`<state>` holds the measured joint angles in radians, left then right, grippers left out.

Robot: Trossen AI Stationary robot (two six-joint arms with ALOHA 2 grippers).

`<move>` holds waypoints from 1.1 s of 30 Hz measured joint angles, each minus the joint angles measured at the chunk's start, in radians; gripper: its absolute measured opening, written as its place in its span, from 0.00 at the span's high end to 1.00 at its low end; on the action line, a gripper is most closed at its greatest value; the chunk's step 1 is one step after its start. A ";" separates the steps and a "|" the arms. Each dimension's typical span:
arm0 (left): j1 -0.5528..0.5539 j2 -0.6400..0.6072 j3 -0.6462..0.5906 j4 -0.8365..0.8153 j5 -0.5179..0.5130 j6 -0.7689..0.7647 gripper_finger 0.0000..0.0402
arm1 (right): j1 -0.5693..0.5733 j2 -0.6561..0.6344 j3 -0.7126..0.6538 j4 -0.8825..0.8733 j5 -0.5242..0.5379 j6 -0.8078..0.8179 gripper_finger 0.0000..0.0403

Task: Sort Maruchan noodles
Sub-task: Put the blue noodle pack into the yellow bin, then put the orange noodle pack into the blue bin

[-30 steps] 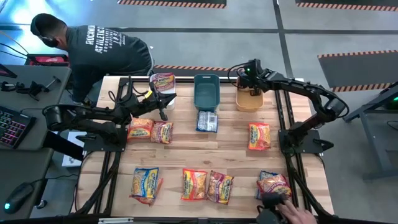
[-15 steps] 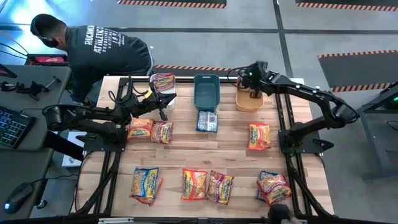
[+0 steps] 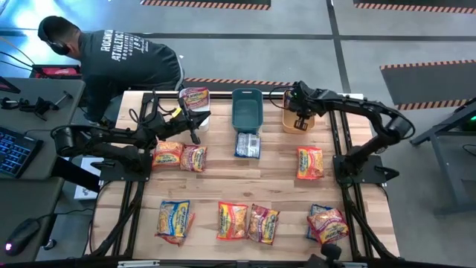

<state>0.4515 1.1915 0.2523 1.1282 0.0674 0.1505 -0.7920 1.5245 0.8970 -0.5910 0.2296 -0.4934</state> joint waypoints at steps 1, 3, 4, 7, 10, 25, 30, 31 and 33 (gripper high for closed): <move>0.000 0.000 0.000 0.000 0.000 0.000 0.99 | -0.005 0.013 0.000 0.005 0.003 0.006 0.99; 0.000 0.000 0.000 -0.001 0.000 0.000 0.99 | -0.017 0.030 -0.001 0.015 0.001 0.024 0.99; 0.000 0.000 0.000 0.000 0.000 -0.003 0.99 | -0.023 0.035 -0.001 0.023 -0.003 0.032 0.99; 0.000 0.000 0.000 -0.001 0.000 -0.015 0.99 | -0.041 0.044 -0.001 0.035 -0.005 0.051 1.00; 0.000 0.000 0.000 -0.002 0.000 -0.016 0.99 | -0.052 0.044 -0.001 0.050 -0.006 0.070 1.00; 0.000 0.000 0.000 -0.013 0.000 -0.017 0.99 | -0.031 -0.097 -0.001 0.087 -0.018 0.098 1.00; -0.001 0.000 0.000 -0.041 0.000 -0.032 0.99 | 0.068 -0.292 -0.089 0.220 -0.024 0.217 1.00; -0.001 0.000 0.000 -0.048 0.001 -0.043 0.99 | 0.091 -0.331 -0.136 0.281 -0.026 0.242 1.00; -0.001 0.000 0.000 -0.062 0.011 -0.065 0.99 | 0.144 -0.406 -0.237 0.416 -0.029 0.306 1.00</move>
<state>0.4507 1.1912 0.2525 1.0663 0.0782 0.0852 -0.6475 1.1190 0.6597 -0.1748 0.2002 -0.1876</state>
